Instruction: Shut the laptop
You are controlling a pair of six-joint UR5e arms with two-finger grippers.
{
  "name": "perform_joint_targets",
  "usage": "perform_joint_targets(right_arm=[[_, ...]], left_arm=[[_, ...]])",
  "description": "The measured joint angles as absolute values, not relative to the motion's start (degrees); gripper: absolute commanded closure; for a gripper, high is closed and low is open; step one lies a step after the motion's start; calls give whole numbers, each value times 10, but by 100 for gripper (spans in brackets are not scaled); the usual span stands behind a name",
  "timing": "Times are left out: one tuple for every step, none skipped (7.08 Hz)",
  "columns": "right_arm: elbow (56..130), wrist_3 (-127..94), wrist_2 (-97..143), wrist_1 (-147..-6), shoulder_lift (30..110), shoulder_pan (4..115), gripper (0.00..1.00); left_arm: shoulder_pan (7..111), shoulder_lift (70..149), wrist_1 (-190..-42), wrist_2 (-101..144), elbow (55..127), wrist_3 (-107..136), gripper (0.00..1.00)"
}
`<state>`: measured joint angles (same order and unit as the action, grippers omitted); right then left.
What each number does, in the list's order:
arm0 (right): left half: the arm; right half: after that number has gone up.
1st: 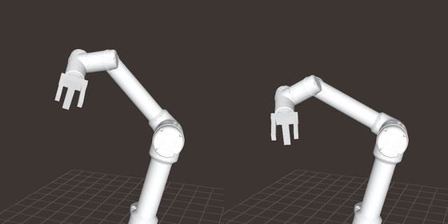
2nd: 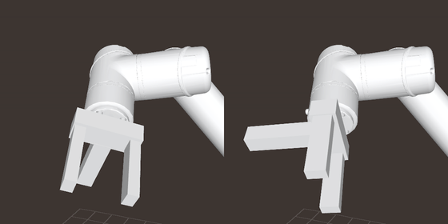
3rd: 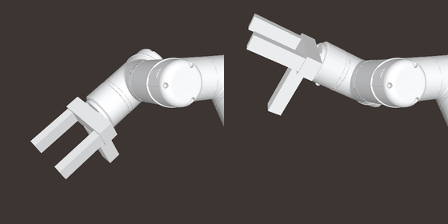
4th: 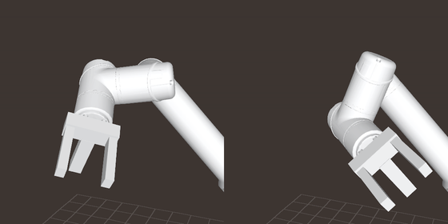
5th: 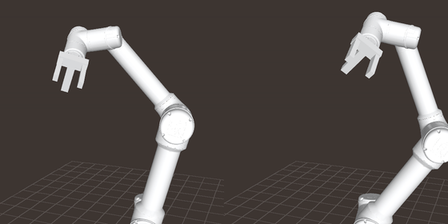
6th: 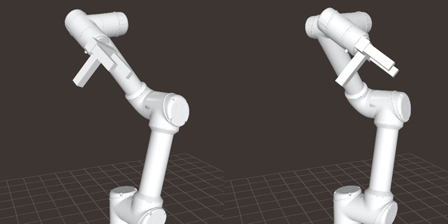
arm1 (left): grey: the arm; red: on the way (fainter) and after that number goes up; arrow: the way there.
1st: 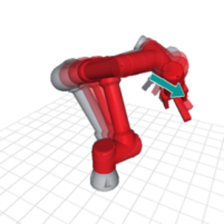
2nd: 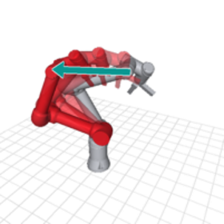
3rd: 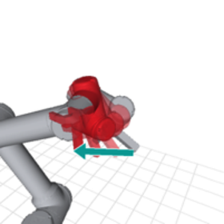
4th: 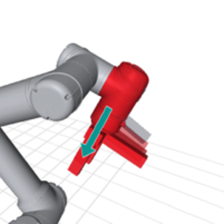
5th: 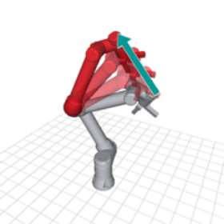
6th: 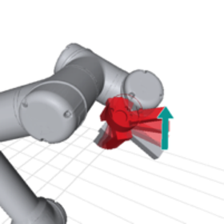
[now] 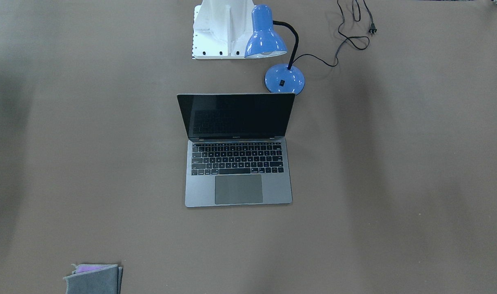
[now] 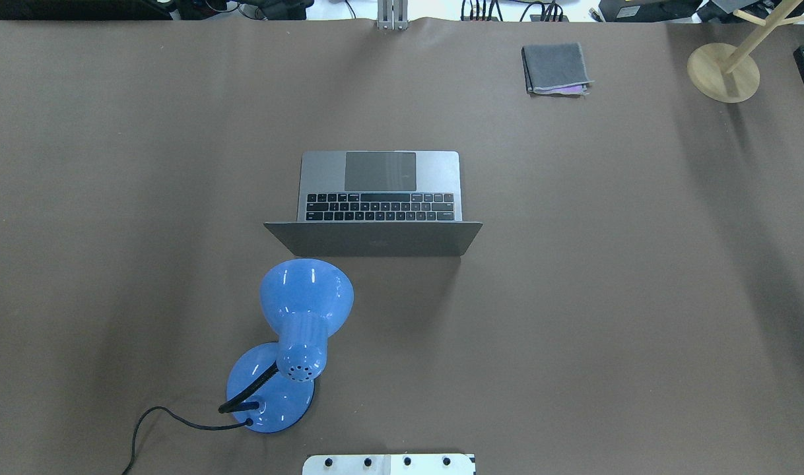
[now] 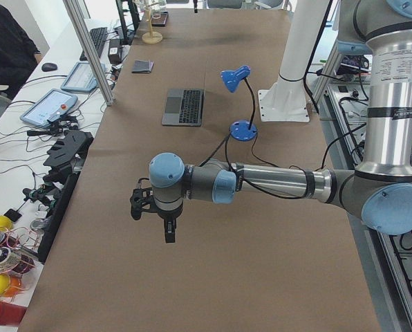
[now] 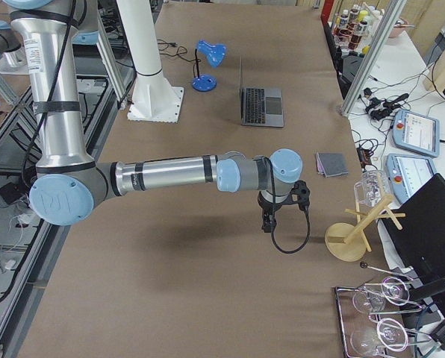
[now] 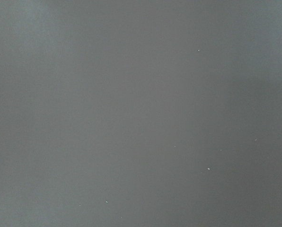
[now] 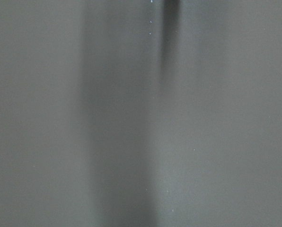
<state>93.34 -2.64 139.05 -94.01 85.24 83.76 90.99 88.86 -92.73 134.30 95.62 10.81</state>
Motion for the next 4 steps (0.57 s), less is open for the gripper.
perform_joint_targets(right_arm=[[935,-27,1392,-941,853,838,0],[936,-27,1394,-941,853,838,0],[937,-27,1395,-942,853,838,0],[937,-27,1395,-943,853,838,0]], left_arm=[[910,889,-927,1343,957,108,2],[910,889,-927,1343,959,108,2],[910,889,-927,1343,959,108,2],[910,889,-927,1343,959,108,2]])
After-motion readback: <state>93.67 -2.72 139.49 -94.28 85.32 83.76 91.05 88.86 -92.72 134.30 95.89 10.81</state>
